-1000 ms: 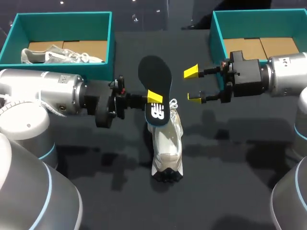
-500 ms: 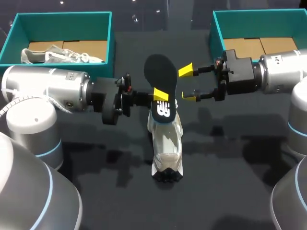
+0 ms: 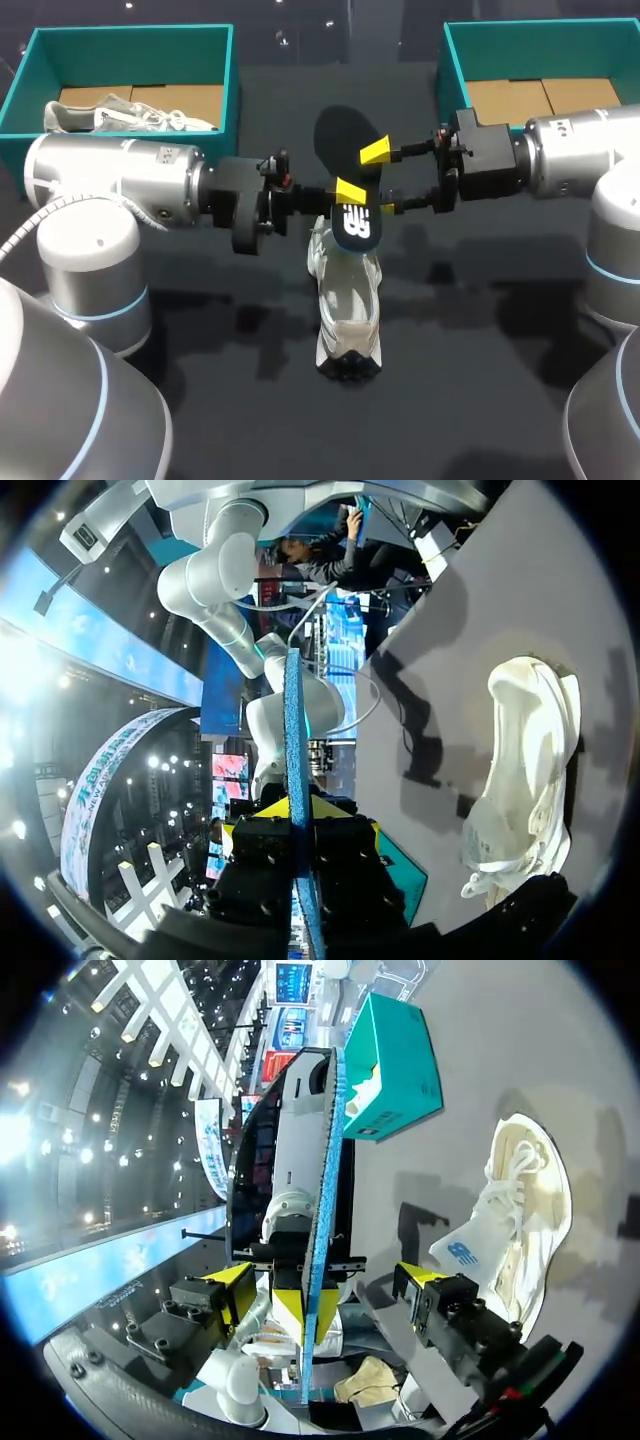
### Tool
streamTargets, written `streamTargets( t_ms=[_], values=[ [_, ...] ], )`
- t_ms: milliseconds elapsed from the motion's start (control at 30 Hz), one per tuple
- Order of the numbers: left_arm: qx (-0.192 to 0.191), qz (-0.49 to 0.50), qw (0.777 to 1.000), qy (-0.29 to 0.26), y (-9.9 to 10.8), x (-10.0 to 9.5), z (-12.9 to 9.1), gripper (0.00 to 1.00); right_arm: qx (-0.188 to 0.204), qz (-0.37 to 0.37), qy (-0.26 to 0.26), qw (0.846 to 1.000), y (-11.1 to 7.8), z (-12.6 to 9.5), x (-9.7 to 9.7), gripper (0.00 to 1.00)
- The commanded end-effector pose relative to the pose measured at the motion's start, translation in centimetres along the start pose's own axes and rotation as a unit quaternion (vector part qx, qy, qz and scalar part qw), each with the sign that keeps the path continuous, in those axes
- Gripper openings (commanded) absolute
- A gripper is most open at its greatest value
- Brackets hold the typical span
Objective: Take the shoe out of the shoebox, open the shoe tongue, remove and reinsert the insole, then place the shoe into the shoebox
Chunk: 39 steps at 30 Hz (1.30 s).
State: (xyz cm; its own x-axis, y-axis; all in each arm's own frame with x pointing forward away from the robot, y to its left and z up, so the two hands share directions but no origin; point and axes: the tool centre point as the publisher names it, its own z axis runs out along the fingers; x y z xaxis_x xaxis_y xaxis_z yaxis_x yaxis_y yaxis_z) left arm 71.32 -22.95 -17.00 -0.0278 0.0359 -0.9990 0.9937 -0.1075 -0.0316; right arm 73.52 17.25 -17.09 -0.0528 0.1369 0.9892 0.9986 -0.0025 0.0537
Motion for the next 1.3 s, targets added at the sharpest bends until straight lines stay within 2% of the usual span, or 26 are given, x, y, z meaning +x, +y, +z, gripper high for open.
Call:
streamTargets(
  t_ms=[33,100,267,367,467,767,967,1300],
  values=[
    [0.000,0.010,1.000,0.004,1.1,0.4,1.2,0.00,0.004,0.002,-0.002,1.000,0.4,1.1,0.0,0.77],
    [-0.002,0.011,1.000,0.004,1.3,0.5,1.4,0.00,0.006,0.004,-0.004,1.000,0.5,1.4,0.1,0.71],
    [-0.007,0.022,1.000,0.005,1.7,0.8,1.6,0.00,0.006,0.007,0.001,1.000,0.4,1.7,0.1,0.64],
    [-0.011,0.024,1.000,0.006,1.8,1.0,1.8,0.00,0.004,0.007,0.003,1.000,0.4,1.8,0.0,0.49],
    [-0.013,0.025,1.000,0.005,1.8,1.1,1.9,0.00,0.004,0.006,0.004,1.000,0.5,2.0,0.0,0.45],
    [-0.016,0.030,0.999,0.003,1.6,1.1,2.1,0.00,-0.003,-0.001,0.012,1.000,0.8,2.0,-0.2,0.38],
    [-0.021,0.031,0.999,0.003,1.6,1.2,2.1,0.00,-0.010,0.000,0.018,1.000,0.7,1.8,-0.4,0.23],
    [-0.020,0.032,0.999,0.005,1.7,1.5,2.0,0.00,-0.016,0.000,0.023,1.000,0.8,1.6,-0.6,0.19]
  ],
)
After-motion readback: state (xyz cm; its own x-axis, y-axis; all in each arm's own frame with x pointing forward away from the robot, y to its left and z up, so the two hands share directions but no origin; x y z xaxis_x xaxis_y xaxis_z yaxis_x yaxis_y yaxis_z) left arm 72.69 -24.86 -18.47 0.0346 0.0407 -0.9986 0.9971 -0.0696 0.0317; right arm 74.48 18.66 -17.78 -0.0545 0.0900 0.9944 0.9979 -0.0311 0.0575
